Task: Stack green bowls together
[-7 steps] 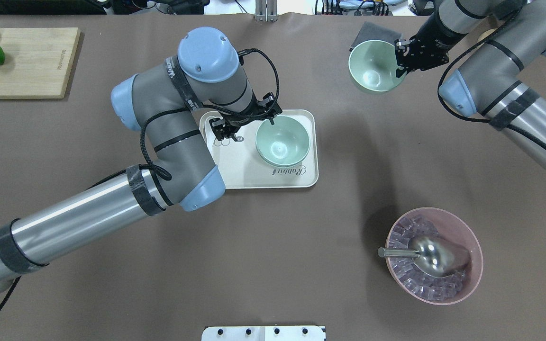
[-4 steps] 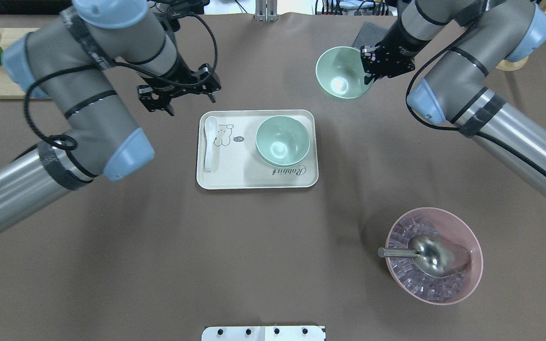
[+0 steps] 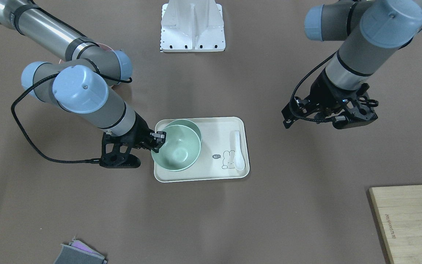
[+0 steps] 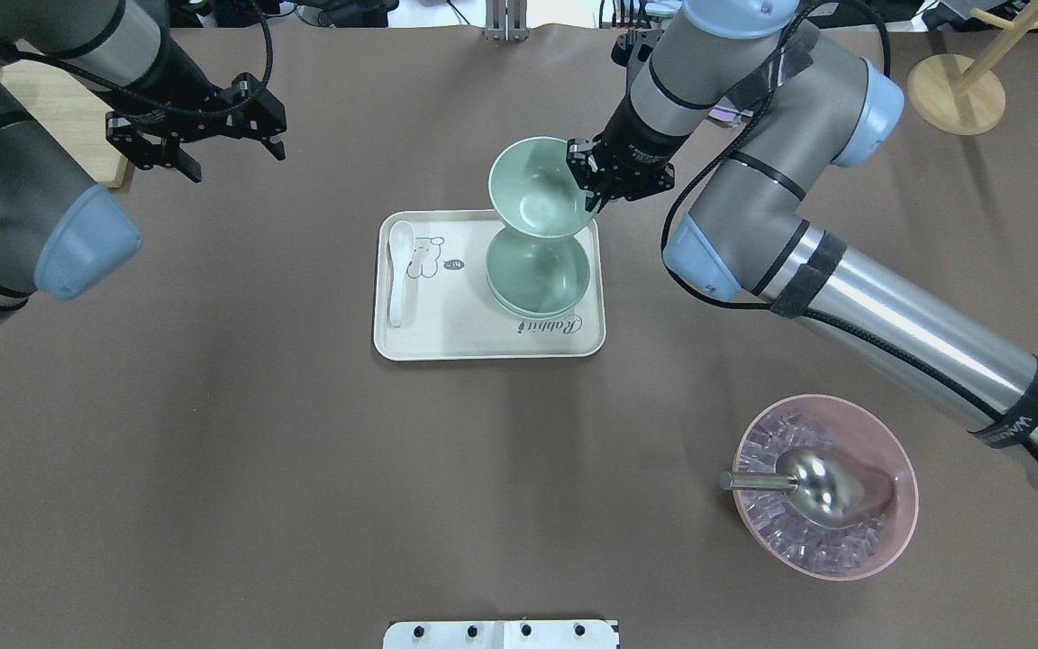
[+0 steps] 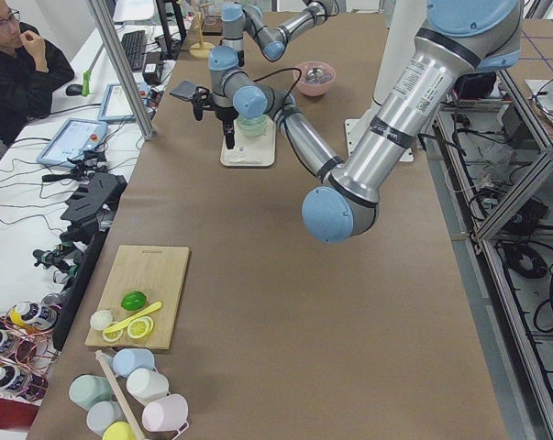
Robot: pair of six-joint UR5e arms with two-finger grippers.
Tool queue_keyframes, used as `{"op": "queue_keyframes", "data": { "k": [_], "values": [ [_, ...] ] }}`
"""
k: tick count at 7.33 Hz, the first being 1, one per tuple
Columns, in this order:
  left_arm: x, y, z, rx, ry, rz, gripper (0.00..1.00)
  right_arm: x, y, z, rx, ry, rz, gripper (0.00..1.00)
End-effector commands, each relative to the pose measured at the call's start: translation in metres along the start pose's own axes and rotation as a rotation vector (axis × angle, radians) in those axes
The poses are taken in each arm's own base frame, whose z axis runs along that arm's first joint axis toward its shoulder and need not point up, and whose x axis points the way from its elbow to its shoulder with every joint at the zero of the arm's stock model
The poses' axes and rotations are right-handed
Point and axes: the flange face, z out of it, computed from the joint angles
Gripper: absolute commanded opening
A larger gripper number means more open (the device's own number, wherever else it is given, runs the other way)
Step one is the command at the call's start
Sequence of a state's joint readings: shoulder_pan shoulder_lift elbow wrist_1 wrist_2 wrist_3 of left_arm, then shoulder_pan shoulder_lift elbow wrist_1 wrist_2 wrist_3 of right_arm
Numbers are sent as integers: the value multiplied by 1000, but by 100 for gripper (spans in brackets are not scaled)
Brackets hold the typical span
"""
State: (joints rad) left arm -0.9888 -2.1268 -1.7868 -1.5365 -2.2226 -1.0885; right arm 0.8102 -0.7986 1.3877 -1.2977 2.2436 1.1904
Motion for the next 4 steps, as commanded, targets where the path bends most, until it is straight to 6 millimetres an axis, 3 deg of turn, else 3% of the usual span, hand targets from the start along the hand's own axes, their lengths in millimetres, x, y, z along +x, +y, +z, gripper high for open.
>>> {"op": "queue_keyframes", "data": {
  "k": [1,4],
  "values": [
    [-7,-4,-3,3,-4,-2,98,-14,26,32,-2,36,-9,0],
    [-9,-6,-2,4,-7,-7,98,-14,32,34,-14,59,4,0]
  ]
}}
